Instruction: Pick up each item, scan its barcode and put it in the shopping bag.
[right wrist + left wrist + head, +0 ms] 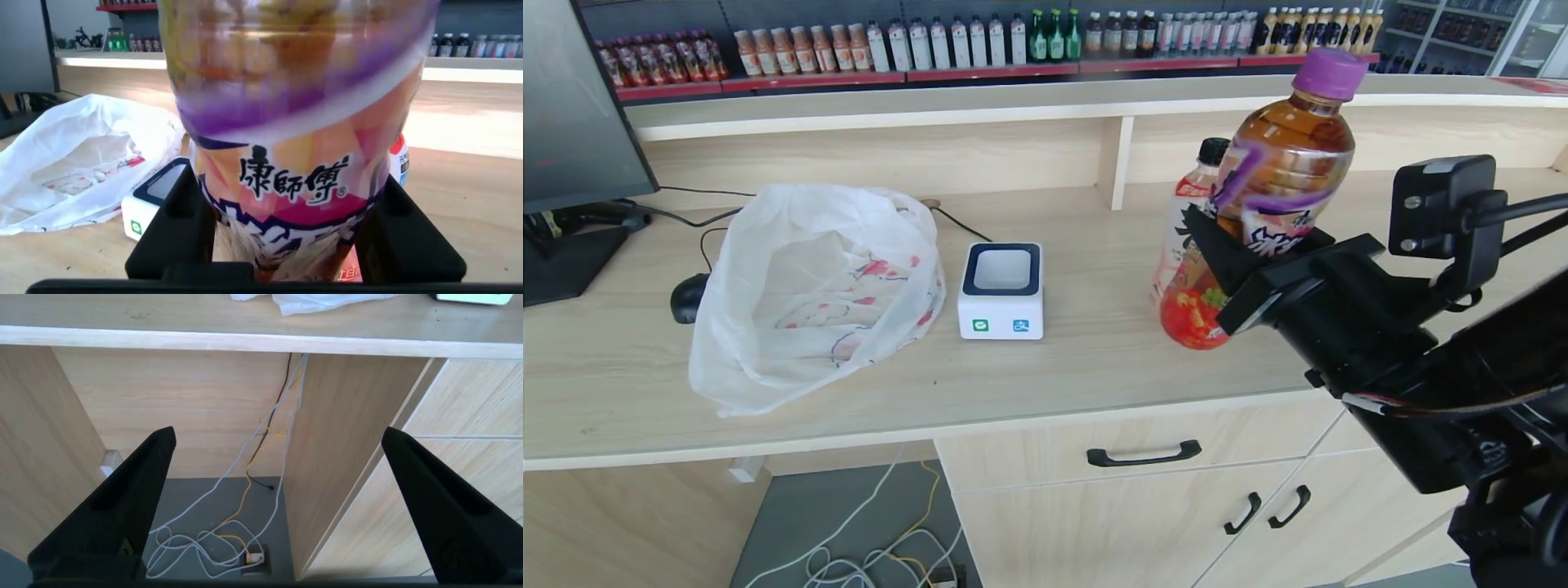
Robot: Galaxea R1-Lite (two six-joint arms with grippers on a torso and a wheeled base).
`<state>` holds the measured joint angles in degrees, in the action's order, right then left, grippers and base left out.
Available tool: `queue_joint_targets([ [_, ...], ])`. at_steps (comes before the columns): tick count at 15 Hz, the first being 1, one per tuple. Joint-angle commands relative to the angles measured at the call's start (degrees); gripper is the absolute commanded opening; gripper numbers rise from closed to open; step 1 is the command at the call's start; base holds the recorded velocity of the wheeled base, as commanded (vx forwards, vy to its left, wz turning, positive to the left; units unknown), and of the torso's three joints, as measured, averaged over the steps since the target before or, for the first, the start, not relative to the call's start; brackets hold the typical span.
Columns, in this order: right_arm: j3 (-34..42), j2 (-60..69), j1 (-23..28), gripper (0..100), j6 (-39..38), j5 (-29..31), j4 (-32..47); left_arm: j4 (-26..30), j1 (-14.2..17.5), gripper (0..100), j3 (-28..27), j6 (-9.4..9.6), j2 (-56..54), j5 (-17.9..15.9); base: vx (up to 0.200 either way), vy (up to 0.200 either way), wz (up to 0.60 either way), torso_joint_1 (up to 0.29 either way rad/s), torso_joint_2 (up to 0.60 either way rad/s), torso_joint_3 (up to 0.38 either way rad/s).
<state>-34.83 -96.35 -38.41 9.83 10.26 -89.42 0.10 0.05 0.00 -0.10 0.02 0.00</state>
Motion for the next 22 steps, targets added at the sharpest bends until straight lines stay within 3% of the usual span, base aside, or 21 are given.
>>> queue_joint_targets([
  [1, -0.5, 0.82, 0.27, 0, 0.02, 0.02, -0.14, -0.01, 0.04, 100, 0.0, -0.08, 0.06, 0.0, 0.0, 0.2, 0.0, -0.002, 0.0, 0.002],
  [12, 0.81, 2.75, 0.18, 0, -0.25, 0.02, -0.14, -0.01, -0.05, 100, 0.0, 0.27, 0.06, 0.0, 0.0, 0.2, 0.0, 0.003, 0.0, 0.004],
  [22, 2.57, 3.98, 0.18, 0, -0.51, 0.11, -0.05, -0.01, -0.05, 100, 0.0, 0.27, 0.06, 0.0, 0.0, 0.0, 0.0, 0.0, 0.0, 0.0],
])
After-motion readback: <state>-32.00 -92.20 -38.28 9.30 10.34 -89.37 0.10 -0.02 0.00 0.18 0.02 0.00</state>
